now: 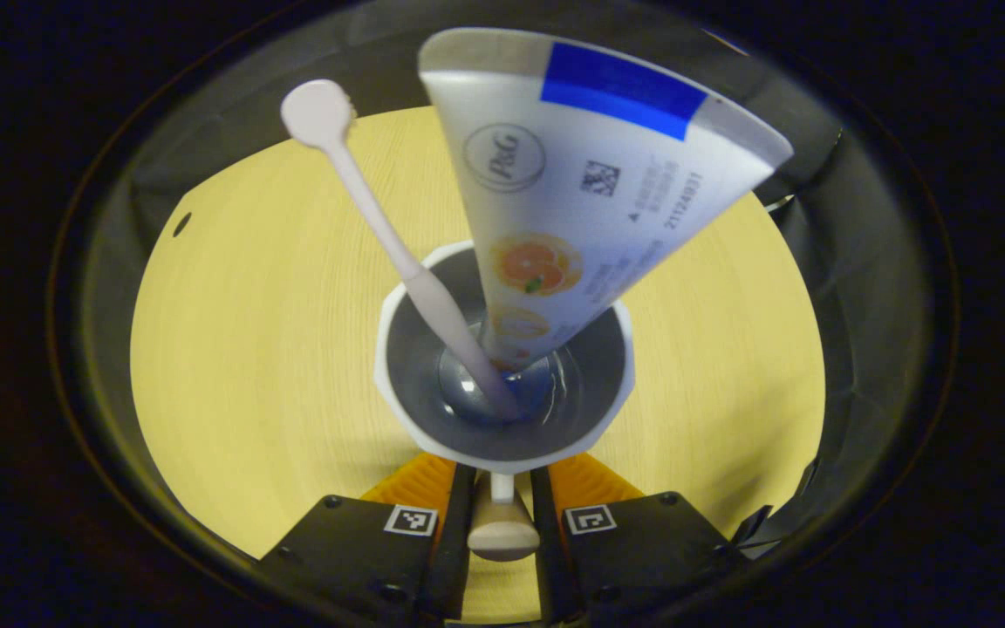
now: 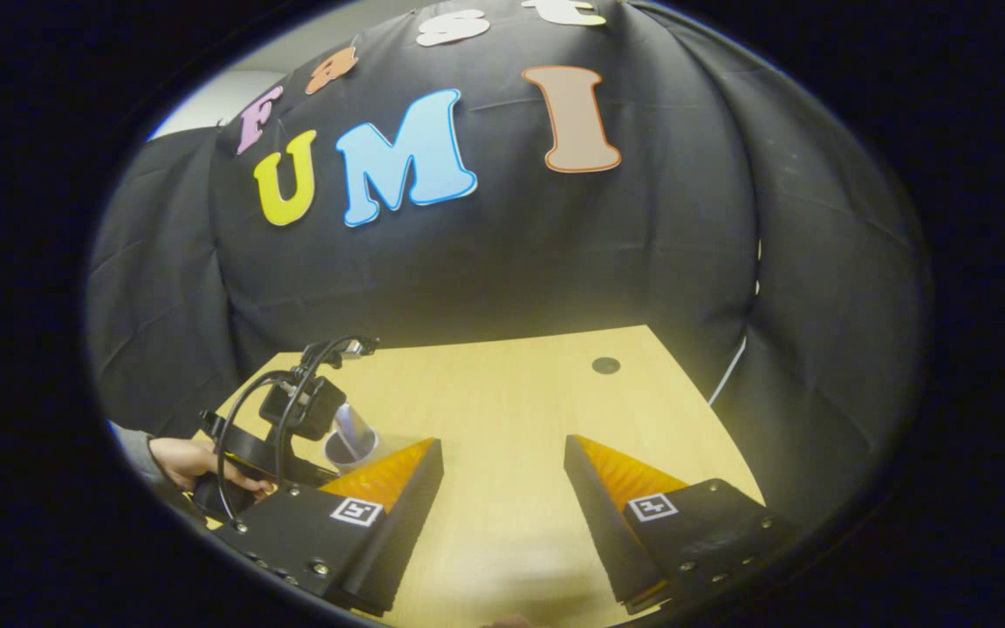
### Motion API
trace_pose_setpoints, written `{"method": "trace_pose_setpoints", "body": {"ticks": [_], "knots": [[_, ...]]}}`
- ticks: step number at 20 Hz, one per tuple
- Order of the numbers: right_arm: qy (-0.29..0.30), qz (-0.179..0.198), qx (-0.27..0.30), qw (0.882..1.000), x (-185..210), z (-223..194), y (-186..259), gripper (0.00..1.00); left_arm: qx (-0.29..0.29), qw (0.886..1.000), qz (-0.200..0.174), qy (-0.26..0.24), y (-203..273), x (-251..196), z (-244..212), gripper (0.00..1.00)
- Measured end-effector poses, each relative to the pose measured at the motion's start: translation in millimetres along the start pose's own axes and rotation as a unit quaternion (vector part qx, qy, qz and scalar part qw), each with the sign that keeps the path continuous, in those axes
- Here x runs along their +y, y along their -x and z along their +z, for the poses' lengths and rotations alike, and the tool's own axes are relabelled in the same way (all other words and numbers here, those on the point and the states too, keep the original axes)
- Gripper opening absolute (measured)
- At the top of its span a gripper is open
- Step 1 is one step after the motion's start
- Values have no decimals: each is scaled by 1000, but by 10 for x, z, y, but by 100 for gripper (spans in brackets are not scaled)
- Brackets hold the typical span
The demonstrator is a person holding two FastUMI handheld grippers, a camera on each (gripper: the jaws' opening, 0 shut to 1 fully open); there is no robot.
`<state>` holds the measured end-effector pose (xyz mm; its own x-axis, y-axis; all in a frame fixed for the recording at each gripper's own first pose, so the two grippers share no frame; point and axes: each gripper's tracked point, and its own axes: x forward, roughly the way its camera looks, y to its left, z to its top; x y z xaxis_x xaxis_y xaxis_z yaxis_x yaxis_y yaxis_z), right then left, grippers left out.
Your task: Put the toothbrush and toothpaste on the desktop into the cup, then pick up the cup and place it on the coaster on the desktop.
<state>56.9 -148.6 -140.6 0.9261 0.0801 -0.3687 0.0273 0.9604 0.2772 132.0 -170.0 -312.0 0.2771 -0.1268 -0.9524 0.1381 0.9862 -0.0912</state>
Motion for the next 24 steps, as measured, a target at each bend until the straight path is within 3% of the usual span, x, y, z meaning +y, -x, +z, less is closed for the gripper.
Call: {"method": "trace_pose_setpoints", "body": {"ticks": [3, 8, 12, 14, 15, 19, 20, 21, 24], "knots": [[6, 9, -9, 1000, 75, 72, 61, 86, -17, 1000, -10, 4, 143, -46, -12, 36], [22, 31, -27, 999, 241, 172, 189, 86, -57, 998, -27, 23, 510, -45, -152, 55], [39, 46, -43, 997, 380, 227, 328, 86, -128, 991, -30, 31, 970, 2, -169, 53], [45, 50, -53, 996, 461, 272, 411, 86, -169, 985, -25, 29, 1233, 34, -166, 67], [49, 52, -57, 996, 498, 288, 446, 86, -191, 981, -22, 29, 1361, 67, -167, 62], [61, 46, -70, 995, 633, 356, 523, 86, -280, 960, -22, 13, 1864, 127, -117, 73], [62, 44, -71, 995, 657, 346, 527, 86, -302, 953, -22, 10, 1972, 141, -104, 70], [64, 43, -71, 994, 697, 341, 537, 86, -325, 945, -24, 6, 2069, 154, -89, 73], [72, 35, -79, 994, 789, 373, 559, 84, -396, 918, -15, -6, 2384, 168, -18, 70]]}}
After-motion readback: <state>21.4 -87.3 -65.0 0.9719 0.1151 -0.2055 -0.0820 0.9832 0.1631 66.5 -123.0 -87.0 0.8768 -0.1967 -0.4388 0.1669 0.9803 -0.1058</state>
